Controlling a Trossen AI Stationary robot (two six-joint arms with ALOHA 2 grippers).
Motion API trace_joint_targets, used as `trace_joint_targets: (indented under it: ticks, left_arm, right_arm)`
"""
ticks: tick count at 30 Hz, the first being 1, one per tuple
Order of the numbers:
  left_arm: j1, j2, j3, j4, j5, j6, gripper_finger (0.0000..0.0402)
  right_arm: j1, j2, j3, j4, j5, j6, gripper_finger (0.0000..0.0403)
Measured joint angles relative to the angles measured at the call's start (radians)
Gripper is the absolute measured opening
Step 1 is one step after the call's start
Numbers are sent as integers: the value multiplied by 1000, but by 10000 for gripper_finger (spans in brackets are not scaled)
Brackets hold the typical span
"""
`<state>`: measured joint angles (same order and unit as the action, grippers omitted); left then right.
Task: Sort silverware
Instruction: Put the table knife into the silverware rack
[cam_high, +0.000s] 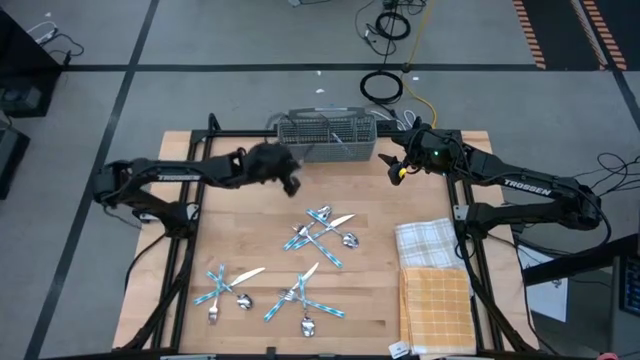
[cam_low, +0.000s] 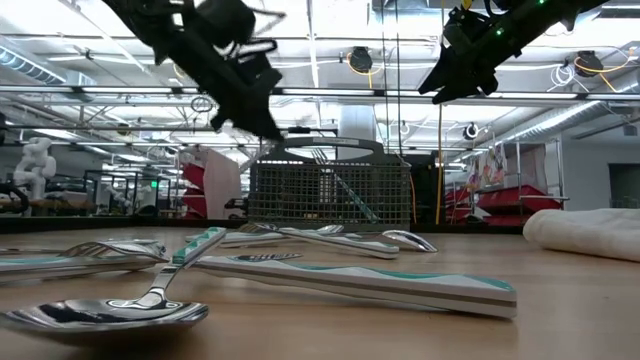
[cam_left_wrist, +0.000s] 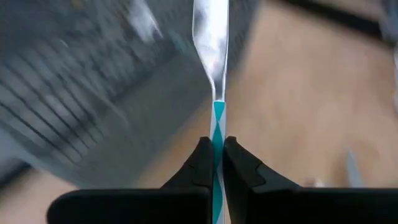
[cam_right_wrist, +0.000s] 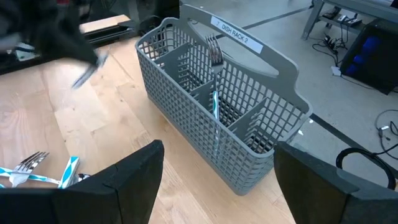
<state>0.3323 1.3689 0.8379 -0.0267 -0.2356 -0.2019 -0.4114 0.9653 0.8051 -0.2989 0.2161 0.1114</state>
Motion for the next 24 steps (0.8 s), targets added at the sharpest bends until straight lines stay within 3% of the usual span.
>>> trace_joint_targets:
  ticks: [5, 11, 17, 24]
  left_arm:
    - [78, -30, 2, 250, -84, 105, 14]
    - [198, -25, -42, 566, -91, 221, 14]
    - [269, 7, -192, 893, 38, 261, 14]
    - [269, 162, -306, 1244, 39, 261, 13]
  right_arm:
    - [0, 0, 0, 0, 0, -2, 288]
    - [0, 0, 0, 0, 0, 0, 288]
    - [0, 0, 0, 0, 0, 11, 288]
    - [-2, 0, 0, 1, 0, 32, 288]
